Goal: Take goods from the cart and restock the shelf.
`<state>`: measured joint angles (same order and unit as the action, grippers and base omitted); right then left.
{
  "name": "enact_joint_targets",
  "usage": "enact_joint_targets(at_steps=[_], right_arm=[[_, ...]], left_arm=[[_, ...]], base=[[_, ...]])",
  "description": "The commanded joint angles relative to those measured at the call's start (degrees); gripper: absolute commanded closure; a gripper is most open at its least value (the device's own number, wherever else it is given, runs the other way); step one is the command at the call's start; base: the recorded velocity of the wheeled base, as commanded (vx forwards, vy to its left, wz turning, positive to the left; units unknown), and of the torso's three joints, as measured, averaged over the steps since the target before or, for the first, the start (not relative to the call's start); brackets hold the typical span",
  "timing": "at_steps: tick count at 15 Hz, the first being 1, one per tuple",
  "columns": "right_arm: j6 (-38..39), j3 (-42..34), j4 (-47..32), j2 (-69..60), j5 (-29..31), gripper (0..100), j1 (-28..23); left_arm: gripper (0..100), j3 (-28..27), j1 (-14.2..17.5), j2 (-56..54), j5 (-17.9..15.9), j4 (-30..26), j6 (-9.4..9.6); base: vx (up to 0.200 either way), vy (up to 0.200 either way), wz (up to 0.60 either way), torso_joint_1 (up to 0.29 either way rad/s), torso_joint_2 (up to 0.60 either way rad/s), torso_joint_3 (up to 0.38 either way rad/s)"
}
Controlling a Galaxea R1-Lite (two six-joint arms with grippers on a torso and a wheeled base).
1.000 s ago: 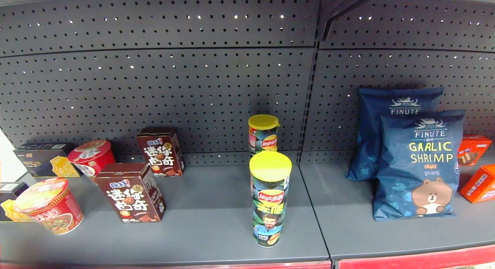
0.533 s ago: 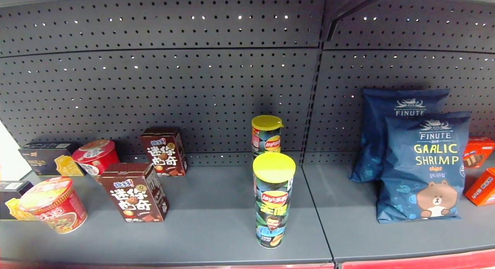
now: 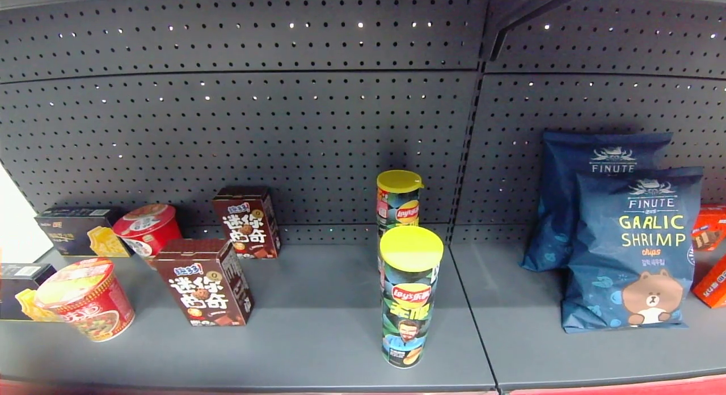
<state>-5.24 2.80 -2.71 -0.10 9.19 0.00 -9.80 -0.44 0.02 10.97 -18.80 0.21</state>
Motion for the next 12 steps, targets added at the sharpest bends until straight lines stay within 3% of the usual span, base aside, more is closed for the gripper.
enact_joint_targets(at_steps=[1,2,3,5,9,12], right_arm=[[-0.03,0.01,-0.02,0.1,-0.05,0,0.0],[-0.03,0.01,-0.02,0.1,-0.05,0,0.0],[-0.03,0.01,0.07,0.1,-0.05,0,0.0],[-0.03,0.01,-0.02,0.1,-0.05,0,0.0],[-0.03,0.01,-0.02,0.1,-0.05,0,0.0],[-0.03,0.01,0.07,0.1,-0.14,0,0.0]], left_arm=[[0,0.05,0.0,-0.02,-0.07,-0.01,0.5],[0,0.05,0.0,-0.02,-0.07,-0.01,1.9],[0,0.05,0.0,-0.02,-0.07,-0.01,2.17],[0,0.05,0.0,-0.02,-0.07,0.08,2.25],[0,0.05,0.0,-0.02,0.1,-0.01,1.02],[0,0.05,0.0,-0.02,-0.07,-0.01,1.11]], base=[[0.0,0.0,0.0,0.0,0.0,0.0],[0.0,0.0,0.0,0.0,0.0,0.0],[0.0,0.0,0.0,0.0,0.0,0.0],[0.0,-0.2,0.0,0.002,0.0,0.002],[0.0,0.0,0.0,0.0,0.0,0.0],[0.0,0.0,0.0,0.0,0.0,0.0]])
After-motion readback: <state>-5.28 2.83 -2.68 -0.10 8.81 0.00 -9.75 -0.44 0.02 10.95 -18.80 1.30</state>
